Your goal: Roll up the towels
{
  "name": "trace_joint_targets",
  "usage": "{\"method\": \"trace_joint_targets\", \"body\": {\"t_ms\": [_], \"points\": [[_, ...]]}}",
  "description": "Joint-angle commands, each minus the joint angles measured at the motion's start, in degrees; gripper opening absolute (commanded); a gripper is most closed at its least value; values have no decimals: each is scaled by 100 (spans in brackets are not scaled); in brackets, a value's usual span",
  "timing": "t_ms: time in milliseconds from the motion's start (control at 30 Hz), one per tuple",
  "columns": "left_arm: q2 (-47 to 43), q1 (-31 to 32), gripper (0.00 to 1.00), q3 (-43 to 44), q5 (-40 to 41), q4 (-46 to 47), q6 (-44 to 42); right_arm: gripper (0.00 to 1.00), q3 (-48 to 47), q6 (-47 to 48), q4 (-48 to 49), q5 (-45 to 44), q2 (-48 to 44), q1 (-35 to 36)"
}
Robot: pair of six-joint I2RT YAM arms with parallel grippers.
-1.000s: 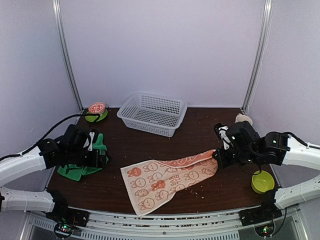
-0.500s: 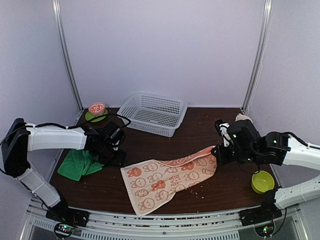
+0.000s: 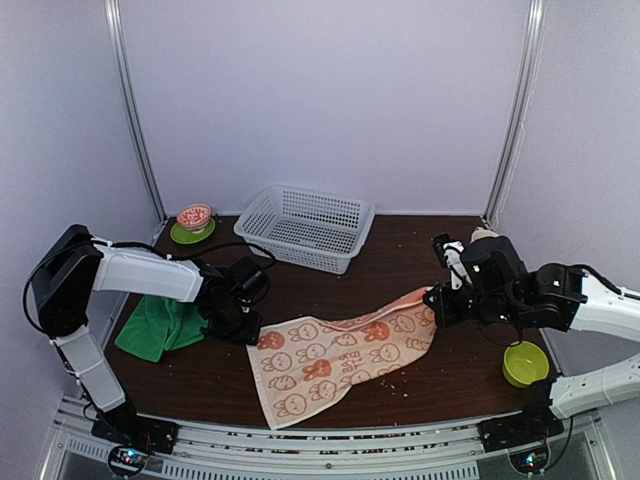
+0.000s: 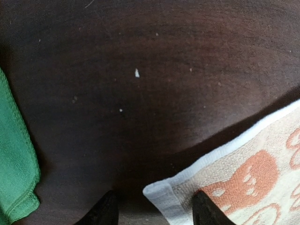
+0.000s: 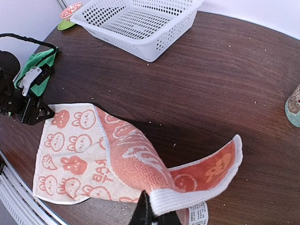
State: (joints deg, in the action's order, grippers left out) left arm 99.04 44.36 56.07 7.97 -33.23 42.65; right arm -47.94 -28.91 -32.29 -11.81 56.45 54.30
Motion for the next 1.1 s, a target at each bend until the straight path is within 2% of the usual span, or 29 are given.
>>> {"method": "trace_joint_targets", "body": {"t_ms": [0,133,233,300,533,633,767,800,833,933,1000,1067], "points": [[297,-11,52,20,0,215,187,0,88,-71,109,11,-137,-23],[379,-14,36,-32,-31,325,199,0,80,-87,139,44,-130,-22],[401,-14,17,-57,2,361,213,0,78,-116,169,105,-72,-22],[333,-15,0,-65,51,357,202,0,75,-169,165,143,-42,-23],[-535,-2,0,-379,-21,253,-301,0,137,-918,346,252,-147,-136],[-978,35,0,-470,13,14,-531,0,152,-1494,468,475,-113,-569],[-1410,105,0,-587,-74,-78,-849,0,506,-2249,1025,1127,-89,-1496],[-1443,120,0,-582,-83,-142,-921,3,606,-2425,1182,1322,-51,-1759],[-1476,129,0,-580,-74,-191,-974,15,677,-2552,1277,1474,24,-1979],[-1524,134,0,-595,45,-282,-1056,64,644,-2441,1311,1662,304,-2481],[-1504,134,0,-606,146,-288,-1061,76,428,-2020,1091,1518,461,-2532],[-1441,134,0,-576,233,-276,-1020,78,210,-1487,752,1315,544,-2539]]}}
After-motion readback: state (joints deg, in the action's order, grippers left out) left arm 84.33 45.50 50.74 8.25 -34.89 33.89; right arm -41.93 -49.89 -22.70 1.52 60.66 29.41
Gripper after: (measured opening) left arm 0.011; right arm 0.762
